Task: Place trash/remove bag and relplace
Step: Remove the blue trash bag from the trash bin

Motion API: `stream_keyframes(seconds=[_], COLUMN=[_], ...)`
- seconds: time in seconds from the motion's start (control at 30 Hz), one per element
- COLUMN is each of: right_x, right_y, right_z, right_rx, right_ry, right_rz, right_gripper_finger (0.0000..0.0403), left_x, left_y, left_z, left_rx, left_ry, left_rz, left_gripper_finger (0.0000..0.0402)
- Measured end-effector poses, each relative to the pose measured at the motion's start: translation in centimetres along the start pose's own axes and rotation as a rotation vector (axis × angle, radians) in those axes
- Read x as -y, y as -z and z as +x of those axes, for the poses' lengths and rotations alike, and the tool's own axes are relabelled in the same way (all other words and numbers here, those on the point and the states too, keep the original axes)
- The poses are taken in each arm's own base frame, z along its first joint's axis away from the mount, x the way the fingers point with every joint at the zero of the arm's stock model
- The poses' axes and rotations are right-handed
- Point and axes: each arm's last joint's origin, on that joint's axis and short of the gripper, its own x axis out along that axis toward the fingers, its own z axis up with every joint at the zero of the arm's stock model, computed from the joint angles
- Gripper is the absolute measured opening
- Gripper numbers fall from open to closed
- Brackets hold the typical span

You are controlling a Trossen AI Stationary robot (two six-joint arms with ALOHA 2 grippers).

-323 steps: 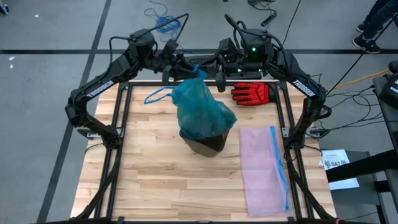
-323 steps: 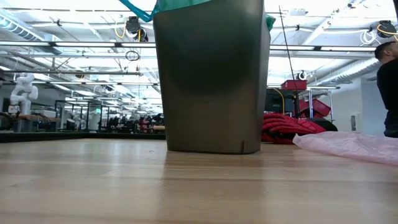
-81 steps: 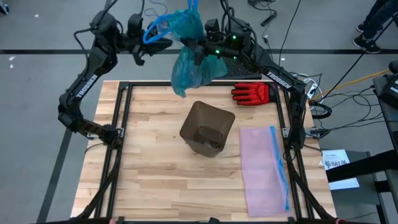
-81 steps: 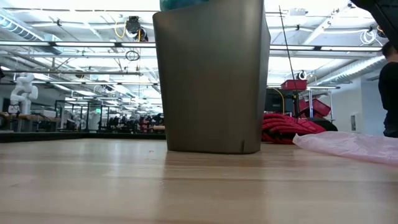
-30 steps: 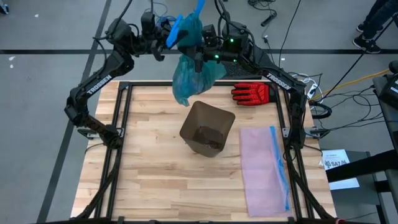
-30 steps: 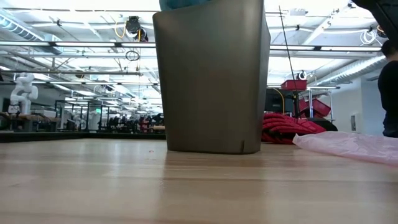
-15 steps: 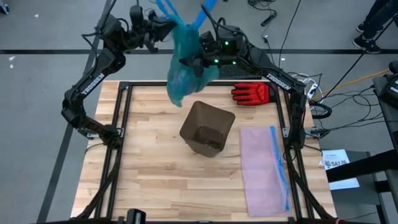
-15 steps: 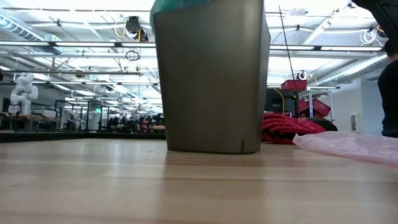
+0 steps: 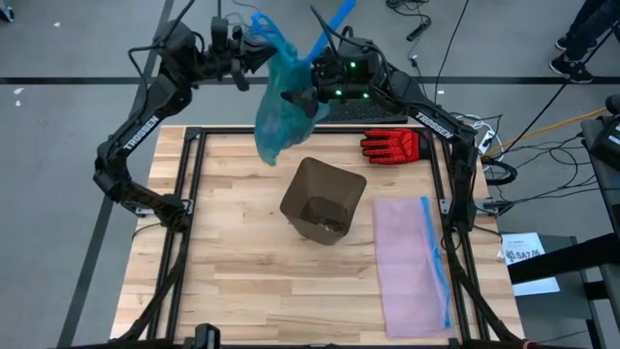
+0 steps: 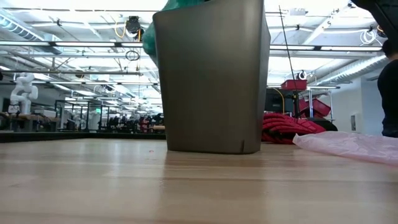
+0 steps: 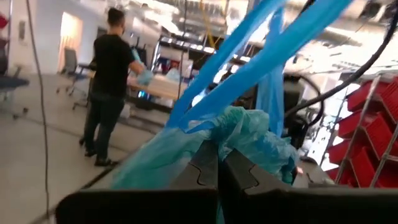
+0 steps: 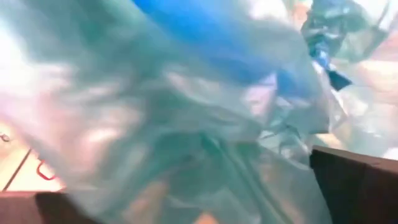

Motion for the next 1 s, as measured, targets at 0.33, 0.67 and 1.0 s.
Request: stream_keyframes(seconds=[0.33,0.67,1.0], right_x=[1.5,1.9,1.9], right_y=[-0.2,-1.0,-1.0], right_z=[-1.5,-2.7,-2.8], right_rx=[-0.066,-0.039,-0.037], right_ry=[0.040,0.053,0.050], right_rz=[0.029,-0.009,-0.055], right_gripper_finger=[0.0312,0.0311,0.0311], left_x=[0.1,1.4,0.5], left_y=[1.5,3.0,5.9], left_z=[-2.4,-5.2,-6.9], left_rx=[-0.215,-0.451,-0.749], left_ry=[-0.187,-0.377,-0.694], left_rz=[0.017,0.042,0.039], left_gripper_finger=[0.0000,0.0000,0.0000])
